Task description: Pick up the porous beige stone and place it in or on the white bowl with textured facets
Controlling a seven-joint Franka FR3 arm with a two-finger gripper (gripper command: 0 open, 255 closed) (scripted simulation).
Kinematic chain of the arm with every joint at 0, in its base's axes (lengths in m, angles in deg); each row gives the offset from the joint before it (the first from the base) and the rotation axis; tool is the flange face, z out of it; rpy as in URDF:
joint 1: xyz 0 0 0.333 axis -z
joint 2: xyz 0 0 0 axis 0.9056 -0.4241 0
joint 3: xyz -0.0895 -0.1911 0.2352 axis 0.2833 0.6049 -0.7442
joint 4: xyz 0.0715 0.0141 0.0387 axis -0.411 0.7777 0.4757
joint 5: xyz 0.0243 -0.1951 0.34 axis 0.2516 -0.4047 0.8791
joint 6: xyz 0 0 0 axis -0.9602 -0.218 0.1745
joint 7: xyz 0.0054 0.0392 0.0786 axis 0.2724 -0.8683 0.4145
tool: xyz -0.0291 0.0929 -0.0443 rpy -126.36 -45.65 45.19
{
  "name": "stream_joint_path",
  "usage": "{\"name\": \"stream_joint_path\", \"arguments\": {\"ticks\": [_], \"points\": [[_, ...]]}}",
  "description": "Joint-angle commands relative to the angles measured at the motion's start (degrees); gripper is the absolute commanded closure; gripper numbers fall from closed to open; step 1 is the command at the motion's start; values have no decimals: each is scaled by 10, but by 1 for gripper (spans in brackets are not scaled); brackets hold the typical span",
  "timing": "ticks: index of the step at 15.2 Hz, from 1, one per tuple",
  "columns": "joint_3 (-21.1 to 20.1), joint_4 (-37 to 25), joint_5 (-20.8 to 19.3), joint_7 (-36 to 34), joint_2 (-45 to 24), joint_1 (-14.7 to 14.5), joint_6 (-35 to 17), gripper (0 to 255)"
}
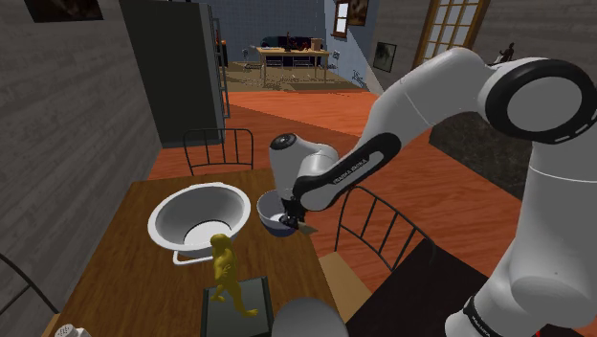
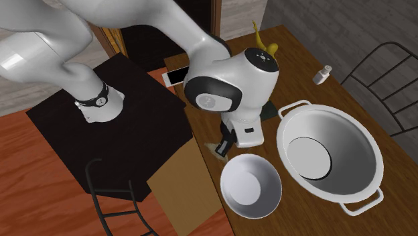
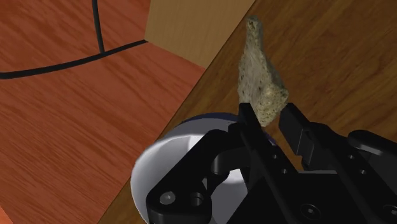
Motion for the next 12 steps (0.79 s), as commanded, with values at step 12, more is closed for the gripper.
{"name": "stream_joint_path", "arguments": {"ticks": [12], "points": [[-14,-19,44,42,64,8,73,255]]}}
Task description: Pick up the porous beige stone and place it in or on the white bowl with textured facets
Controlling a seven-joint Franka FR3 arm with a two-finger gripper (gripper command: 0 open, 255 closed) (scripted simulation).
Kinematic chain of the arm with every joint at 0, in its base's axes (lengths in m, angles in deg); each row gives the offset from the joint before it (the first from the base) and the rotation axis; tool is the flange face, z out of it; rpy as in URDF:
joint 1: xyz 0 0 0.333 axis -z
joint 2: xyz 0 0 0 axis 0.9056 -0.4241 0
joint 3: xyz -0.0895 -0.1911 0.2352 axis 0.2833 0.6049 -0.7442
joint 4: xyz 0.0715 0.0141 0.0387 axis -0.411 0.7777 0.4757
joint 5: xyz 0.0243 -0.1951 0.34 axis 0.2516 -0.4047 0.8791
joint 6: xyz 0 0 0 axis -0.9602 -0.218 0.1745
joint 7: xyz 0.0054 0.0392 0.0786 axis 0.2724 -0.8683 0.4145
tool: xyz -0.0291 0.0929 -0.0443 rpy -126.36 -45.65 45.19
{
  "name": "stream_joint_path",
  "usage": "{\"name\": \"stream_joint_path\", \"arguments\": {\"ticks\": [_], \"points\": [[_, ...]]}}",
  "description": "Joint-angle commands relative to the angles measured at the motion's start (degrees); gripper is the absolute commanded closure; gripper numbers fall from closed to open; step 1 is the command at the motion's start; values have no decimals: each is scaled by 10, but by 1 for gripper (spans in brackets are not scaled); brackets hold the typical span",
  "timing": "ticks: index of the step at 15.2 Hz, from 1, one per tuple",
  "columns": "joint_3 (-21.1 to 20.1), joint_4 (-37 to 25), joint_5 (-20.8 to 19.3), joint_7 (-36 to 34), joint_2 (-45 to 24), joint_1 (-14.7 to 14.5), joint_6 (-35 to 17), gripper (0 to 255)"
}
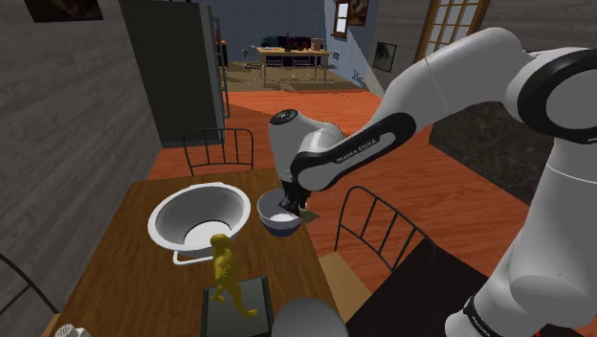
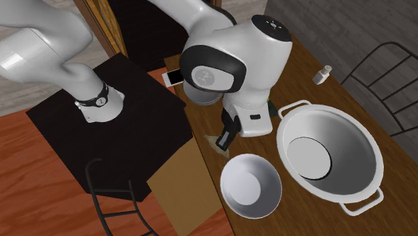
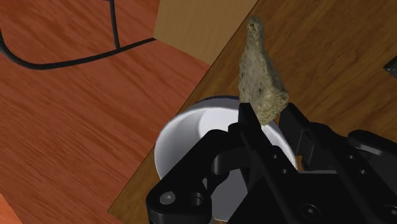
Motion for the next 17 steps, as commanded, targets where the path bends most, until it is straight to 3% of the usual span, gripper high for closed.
{"name": "stream_joint_path", "arguments": {"ticks": [1,9,17], "points": [[-6,11,5,-8,13,-5,3,255],[-55,90,41,-89,80,-55,4,255],[-113,127,80,-178,118,-112,19,255]]}}
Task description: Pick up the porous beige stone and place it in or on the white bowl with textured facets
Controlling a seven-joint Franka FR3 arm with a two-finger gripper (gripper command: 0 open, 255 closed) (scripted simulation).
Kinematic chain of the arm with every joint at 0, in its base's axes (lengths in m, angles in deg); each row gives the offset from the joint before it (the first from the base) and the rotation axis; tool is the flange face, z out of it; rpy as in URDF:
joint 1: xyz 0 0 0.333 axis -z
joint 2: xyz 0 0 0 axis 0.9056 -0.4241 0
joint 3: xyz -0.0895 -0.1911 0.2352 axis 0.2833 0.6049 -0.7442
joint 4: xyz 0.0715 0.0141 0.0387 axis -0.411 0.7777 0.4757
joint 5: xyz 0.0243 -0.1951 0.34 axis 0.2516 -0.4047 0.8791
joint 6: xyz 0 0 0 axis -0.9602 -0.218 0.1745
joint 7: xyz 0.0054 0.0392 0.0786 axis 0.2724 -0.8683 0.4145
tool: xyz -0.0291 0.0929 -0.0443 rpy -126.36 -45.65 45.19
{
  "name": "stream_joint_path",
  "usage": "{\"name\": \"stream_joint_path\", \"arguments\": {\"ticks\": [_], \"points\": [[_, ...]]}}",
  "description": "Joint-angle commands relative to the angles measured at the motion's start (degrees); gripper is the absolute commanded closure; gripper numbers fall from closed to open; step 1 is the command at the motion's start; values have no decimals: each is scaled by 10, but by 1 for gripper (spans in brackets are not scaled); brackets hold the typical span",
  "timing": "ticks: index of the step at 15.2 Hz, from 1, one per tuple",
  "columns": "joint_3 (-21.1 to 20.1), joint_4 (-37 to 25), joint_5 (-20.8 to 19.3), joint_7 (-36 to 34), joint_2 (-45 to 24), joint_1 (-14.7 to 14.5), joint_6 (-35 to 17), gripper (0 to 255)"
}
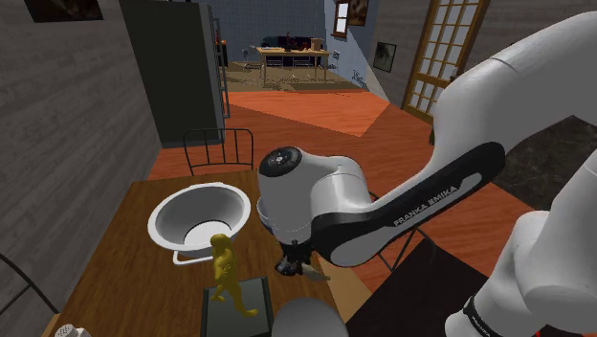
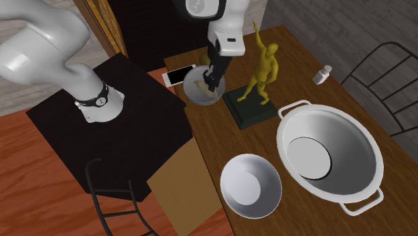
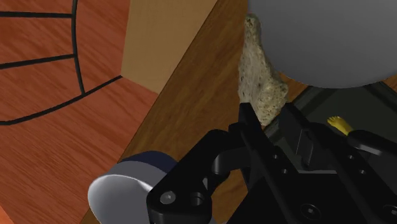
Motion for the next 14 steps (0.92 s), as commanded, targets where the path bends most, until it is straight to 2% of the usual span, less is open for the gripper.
{"name": "stream_joint_path", "arguments": {"ticks": [1,7,14], "points": [[-14,3,8,-24,3,-14,4,255],[-63,-3,29,-106,3,-61,23,255],[-63,14,-7,-138,-40,-62,-26,255]]}}
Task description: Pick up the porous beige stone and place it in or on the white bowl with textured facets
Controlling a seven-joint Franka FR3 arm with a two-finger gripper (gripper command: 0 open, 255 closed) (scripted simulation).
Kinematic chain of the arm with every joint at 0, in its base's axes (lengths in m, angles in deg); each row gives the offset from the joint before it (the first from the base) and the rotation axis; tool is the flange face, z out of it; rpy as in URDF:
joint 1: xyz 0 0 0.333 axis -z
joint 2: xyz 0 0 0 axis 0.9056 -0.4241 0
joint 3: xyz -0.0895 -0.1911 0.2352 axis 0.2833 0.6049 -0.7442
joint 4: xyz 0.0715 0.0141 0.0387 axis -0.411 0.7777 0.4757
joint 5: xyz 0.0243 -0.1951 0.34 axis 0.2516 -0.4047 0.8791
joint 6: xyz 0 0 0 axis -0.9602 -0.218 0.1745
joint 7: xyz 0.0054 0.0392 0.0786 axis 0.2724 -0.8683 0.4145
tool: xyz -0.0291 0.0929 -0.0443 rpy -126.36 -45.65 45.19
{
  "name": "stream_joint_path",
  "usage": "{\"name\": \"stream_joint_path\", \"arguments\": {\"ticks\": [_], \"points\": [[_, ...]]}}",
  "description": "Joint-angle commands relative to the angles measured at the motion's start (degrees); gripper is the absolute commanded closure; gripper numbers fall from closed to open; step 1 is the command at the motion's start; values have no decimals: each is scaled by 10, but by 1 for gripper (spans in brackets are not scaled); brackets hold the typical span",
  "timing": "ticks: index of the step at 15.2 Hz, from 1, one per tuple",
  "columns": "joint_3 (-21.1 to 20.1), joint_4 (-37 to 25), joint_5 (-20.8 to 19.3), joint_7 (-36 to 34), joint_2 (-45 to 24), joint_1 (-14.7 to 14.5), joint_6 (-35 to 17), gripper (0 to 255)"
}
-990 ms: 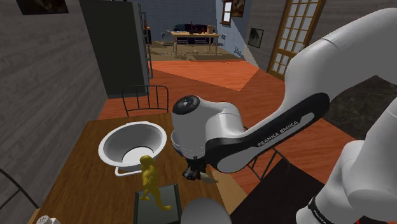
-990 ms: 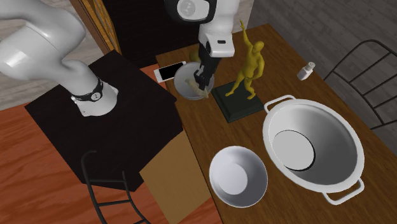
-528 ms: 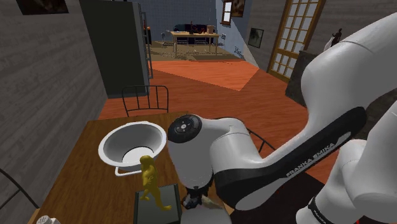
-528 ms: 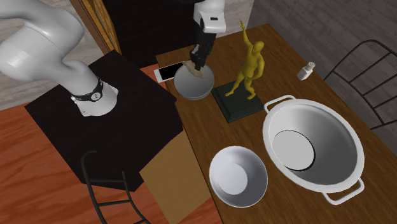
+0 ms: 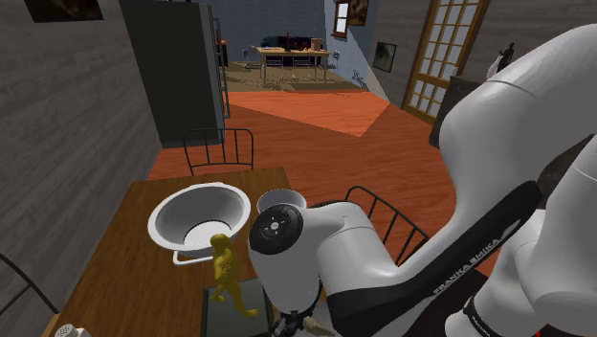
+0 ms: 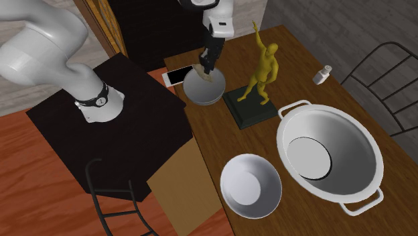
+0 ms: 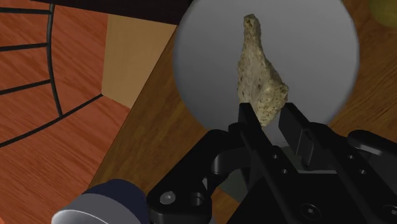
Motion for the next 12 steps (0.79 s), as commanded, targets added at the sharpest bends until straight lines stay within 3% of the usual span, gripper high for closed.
{"name": "stream_joint_path", "arguments": {"ticks": [1,7,12], "points": [[1,6,-11,-10,-12,-1,-14,255],[8,14,-53,-45,-58,-5,-55,255],[8,14,-53,-45,-58,-5,-55,255]]}}
